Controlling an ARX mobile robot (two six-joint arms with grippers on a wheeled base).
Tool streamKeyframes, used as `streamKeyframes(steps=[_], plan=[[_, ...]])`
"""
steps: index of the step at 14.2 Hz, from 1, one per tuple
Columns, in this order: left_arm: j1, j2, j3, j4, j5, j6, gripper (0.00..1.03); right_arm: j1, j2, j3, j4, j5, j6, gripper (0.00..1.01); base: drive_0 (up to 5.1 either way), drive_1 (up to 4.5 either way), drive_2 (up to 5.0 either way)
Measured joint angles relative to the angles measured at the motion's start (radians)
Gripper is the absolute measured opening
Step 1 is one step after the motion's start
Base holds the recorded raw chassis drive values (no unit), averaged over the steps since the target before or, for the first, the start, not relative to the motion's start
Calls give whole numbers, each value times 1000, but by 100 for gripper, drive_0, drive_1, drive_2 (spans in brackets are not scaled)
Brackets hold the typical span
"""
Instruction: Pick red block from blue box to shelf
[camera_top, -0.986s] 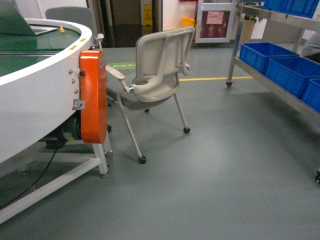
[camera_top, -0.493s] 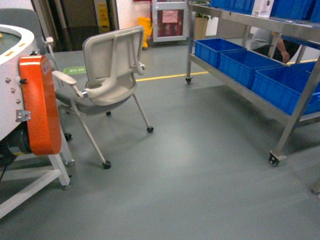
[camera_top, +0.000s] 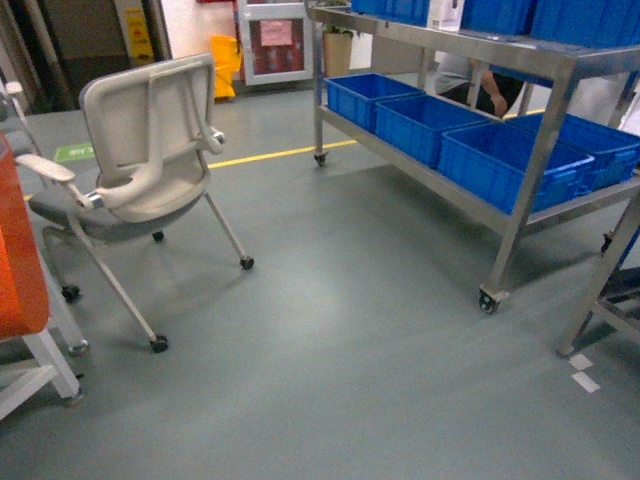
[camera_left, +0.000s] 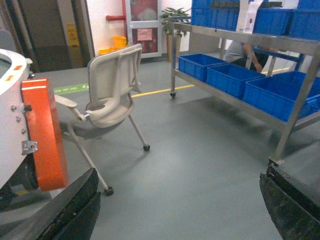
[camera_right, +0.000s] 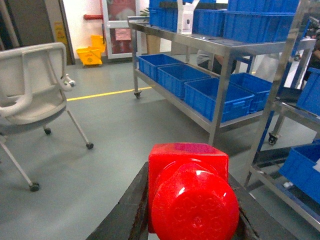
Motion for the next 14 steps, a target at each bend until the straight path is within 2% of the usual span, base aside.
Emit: streamKeyframes(steps=[14], plan=[[0,0,0,0,0,0,98,0,0,0,0,0,0,29,-157,-157,-157]])
